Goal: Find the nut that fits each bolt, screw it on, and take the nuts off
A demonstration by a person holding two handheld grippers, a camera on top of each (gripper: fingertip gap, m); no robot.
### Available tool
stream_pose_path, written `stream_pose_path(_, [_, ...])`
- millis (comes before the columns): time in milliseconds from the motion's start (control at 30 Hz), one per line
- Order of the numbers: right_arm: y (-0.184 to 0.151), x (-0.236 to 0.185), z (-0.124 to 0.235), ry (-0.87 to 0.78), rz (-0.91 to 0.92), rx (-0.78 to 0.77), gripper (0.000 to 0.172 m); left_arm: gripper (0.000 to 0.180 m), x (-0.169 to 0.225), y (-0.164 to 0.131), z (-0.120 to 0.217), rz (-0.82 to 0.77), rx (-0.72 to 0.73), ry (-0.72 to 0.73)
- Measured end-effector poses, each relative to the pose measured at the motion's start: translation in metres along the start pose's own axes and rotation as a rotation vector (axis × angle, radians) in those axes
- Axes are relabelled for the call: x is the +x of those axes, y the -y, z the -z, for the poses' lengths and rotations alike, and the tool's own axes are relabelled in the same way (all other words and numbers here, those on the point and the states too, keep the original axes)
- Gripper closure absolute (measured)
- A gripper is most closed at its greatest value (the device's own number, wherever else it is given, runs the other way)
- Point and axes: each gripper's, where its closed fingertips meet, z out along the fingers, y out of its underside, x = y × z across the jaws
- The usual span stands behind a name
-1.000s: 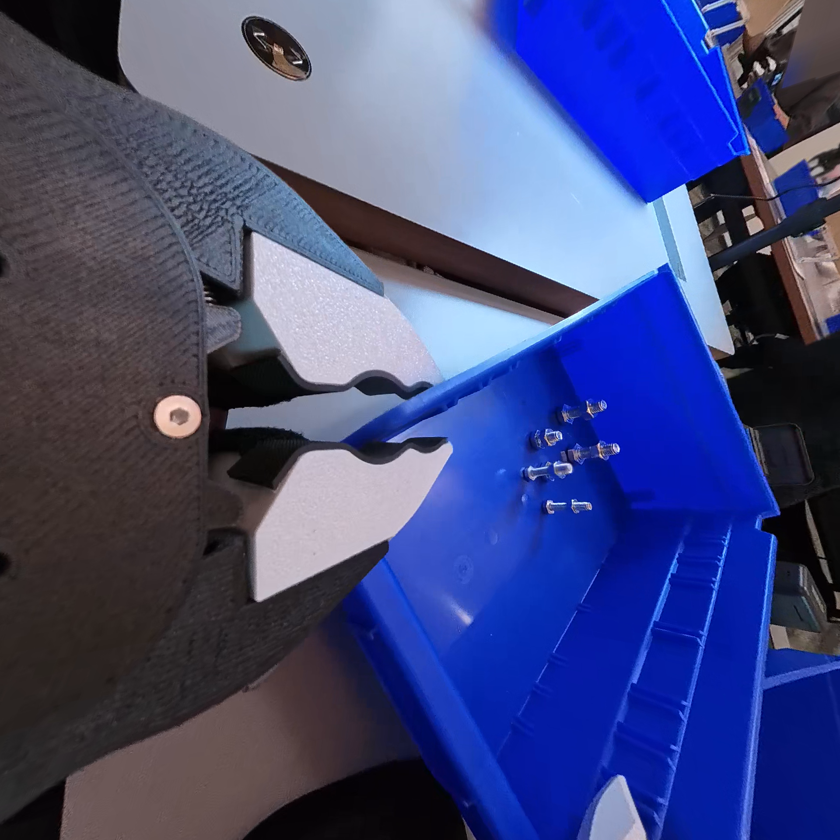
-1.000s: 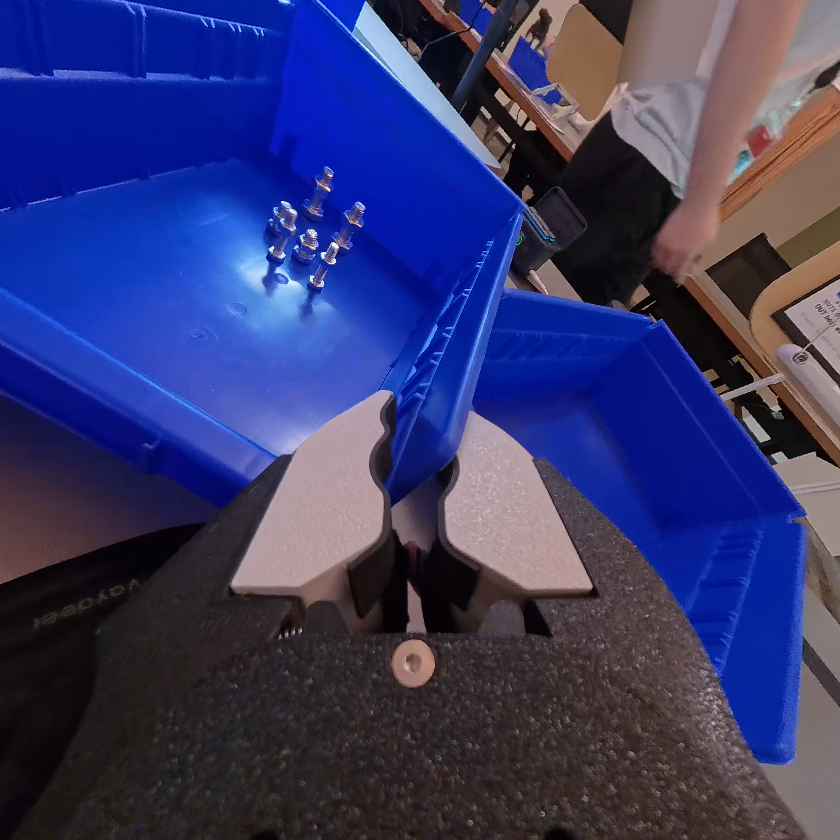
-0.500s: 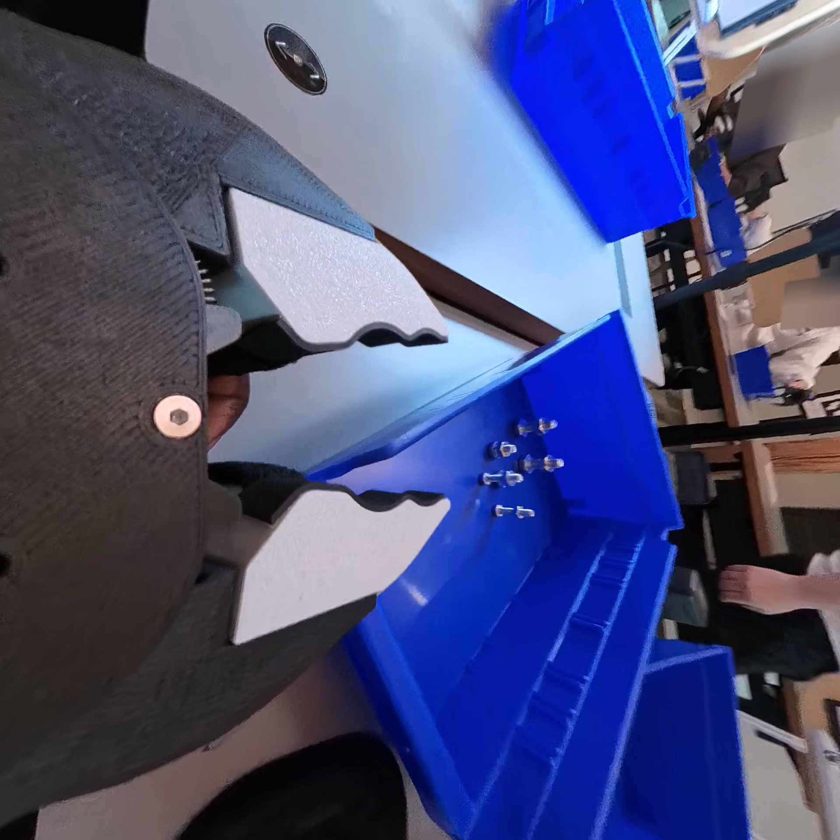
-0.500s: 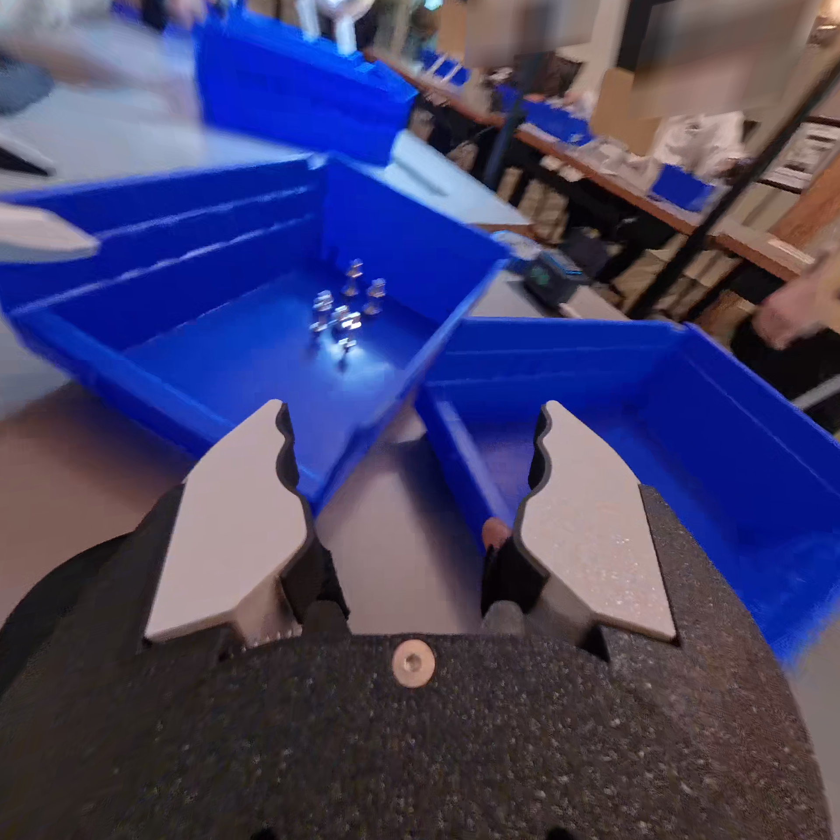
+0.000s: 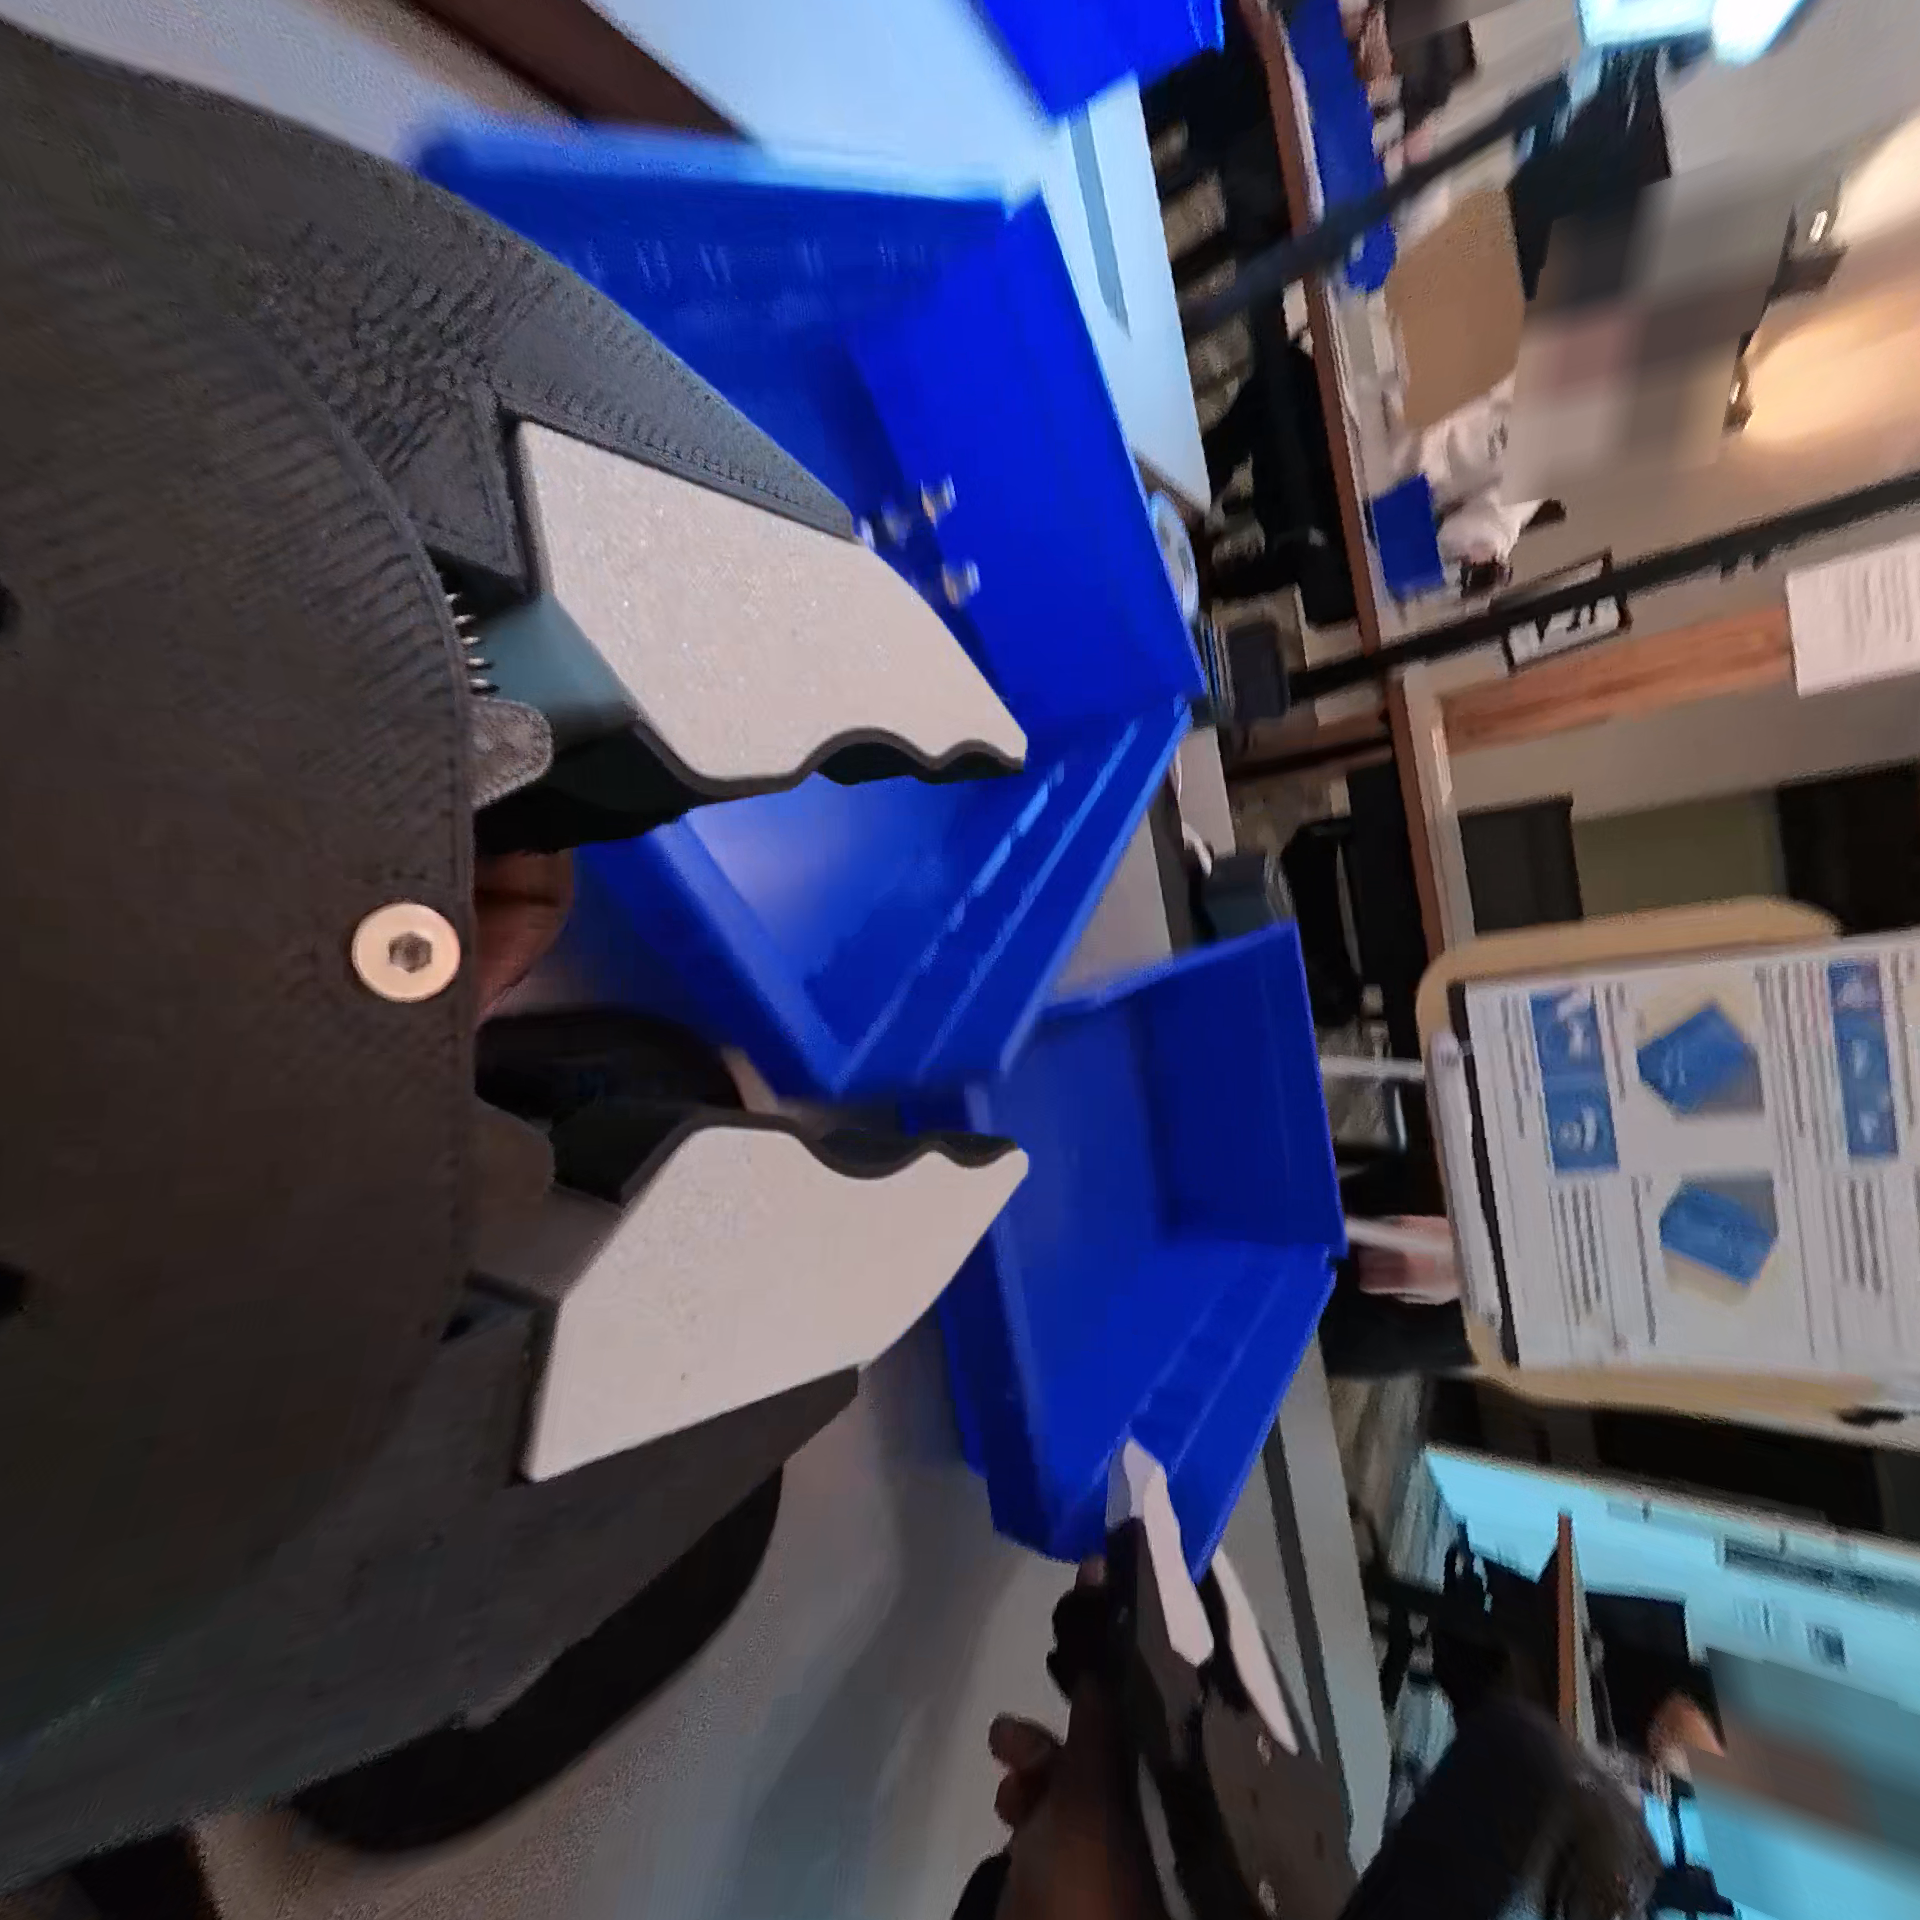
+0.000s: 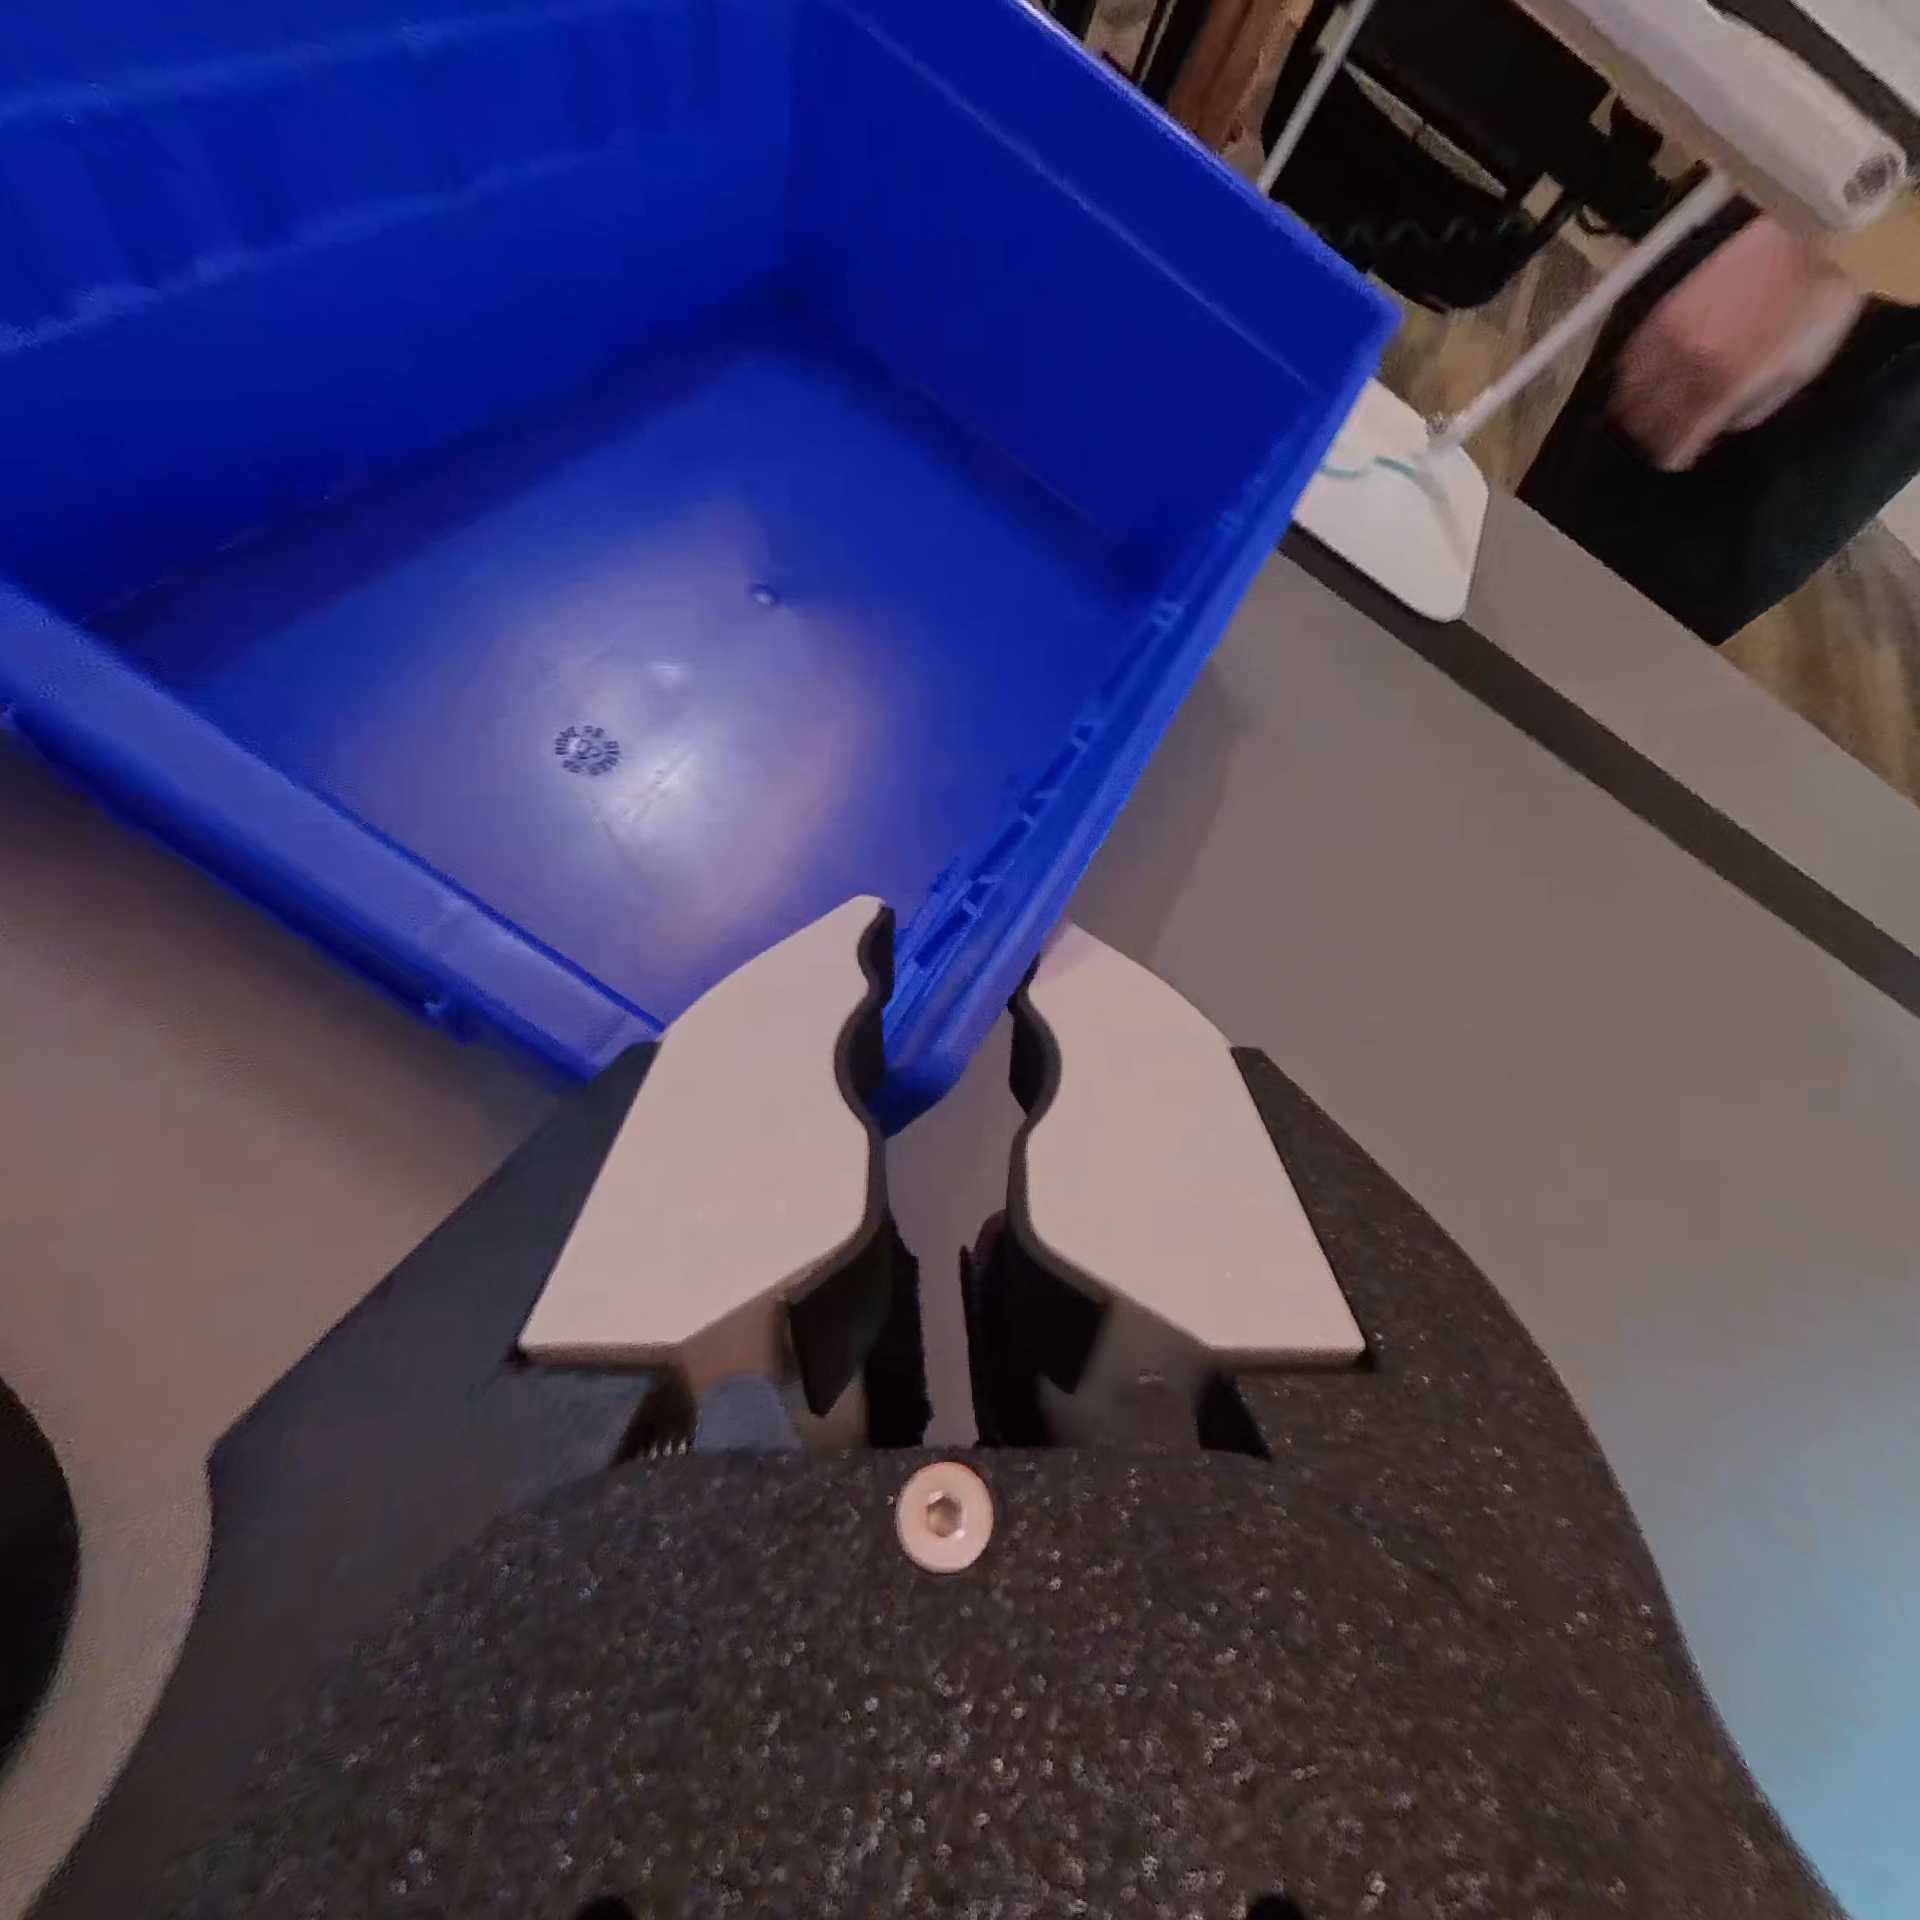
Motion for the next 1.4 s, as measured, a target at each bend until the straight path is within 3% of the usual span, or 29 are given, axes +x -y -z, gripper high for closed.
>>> stream_pose_path(200, [-0.042, 0.030, 0.039, 0.065, -0.066, -0.040, 0.161, 0.116, 0.088, -0.031, -0.049, 0.026, -0.170, -0.189])
stream_pose_path(233, [-0.045, 0.032, 0.043, 0.081, -0.075, -0.031, 0.159, 0.116, 0.096, -0.039, -0.059, 0.036, -0.215, -0.198])
stream_pose_path(300, [-0.048, 0.030, 0.046, 0.116, -0.096, -0.014, 0.137, 0.117, 0.104, -0.057, -0.077, 0.034, -0.304, -0.188])
stream_pose_path(333, [-0.051, 0.028, 0.045, 0.135, -0.095, -0.025, 0.136, 0.123, 0.107, -0.064, -0.085, 0.035, -0.329, -0.188])
stream_pose_path(400, [-0.059, 0.026, 0.040, 0.134, -0.058, -0.057, 0.156, 0.156, 0.107, -0.070, -0.097, 0.023, -0.347, -0.153])
stream_pose_path(433, [-0.060, 0.031, 0.040, 0.103, -0.021, -0.059, 0.162, 0.158, 0.107, -0.067, -0.101, -0.012, -0.337, -0.137])
stream_pose_path(600, [-0.060, 0.065, 0.055, 0.010, 0.005, 0.004, 0.162, 0.164, 0.130, -0.036, -0.119, -0.049, -0.253, -0.130])
stream_pose_path(867, [-0.110, 0.173, 0.095, -0.155, -0.003, -0.016, 0.161, 0.165, 0.244, -0.008, -0.163, -0.081, -0.190, -0.255])
stream_pose_path(1133, [-0.180, 0.266, 0.121, -0.253, -0.027, -0.064, 0.161, 0.164, 0.360, -0.002, -0.199, -0.115, -0.182, -0.385])
stream_pose_path(1400, [-0.225, 0.314, 0.132, -0.271, -0.023, -0.068, 0.161, 0.159, 0.427, -0.021, -0.201, -0.204, -0.217, -0.457])
